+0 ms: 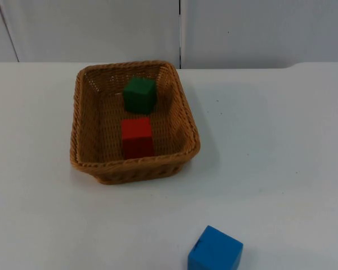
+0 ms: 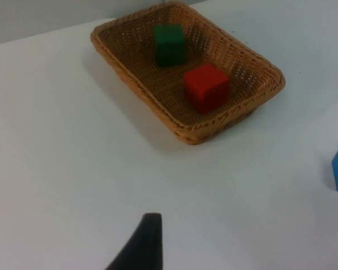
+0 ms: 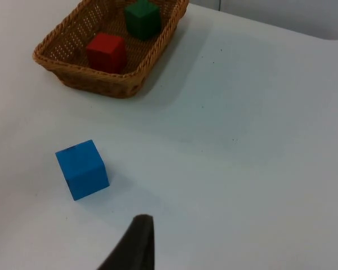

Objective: Pick up one cube with each hand and place exactly two cubes into the same basket, leaving the remaining cube outside.

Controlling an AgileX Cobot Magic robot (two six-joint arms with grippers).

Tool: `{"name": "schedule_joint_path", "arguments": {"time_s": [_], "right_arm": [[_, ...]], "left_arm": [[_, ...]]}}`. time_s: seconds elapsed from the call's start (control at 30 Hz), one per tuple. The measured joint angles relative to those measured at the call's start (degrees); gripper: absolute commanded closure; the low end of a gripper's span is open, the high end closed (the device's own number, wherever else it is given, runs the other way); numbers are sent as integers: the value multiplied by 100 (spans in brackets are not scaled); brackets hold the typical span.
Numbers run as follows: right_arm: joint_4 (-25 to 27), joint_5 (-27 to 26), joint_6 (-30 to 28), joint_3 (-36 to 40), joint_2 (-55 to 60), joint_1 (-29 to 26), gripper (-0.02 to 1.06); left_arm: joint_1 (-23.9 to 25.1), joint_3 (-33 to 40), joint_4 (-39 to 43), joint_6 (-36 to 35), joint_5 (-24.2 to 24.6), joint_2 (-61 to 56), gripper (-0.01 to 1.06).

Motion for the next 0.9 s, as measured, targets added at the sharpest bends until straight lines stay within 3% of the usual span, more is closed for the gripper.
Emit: {"name": "schedule_joint_path", "arguments": {"time_s": [0.4,0.63,0.9], "right_arm": [[0,0,0,0,0,-55,-1],[0,0,0,0,0,-490,-1],[0,0,0,0,0,-1357,-1]], "left_arm": [[0,0,0,0,1,0,0],[0,0,0,0,1,0,0],[0,0,0,0,1,0,0]]}}
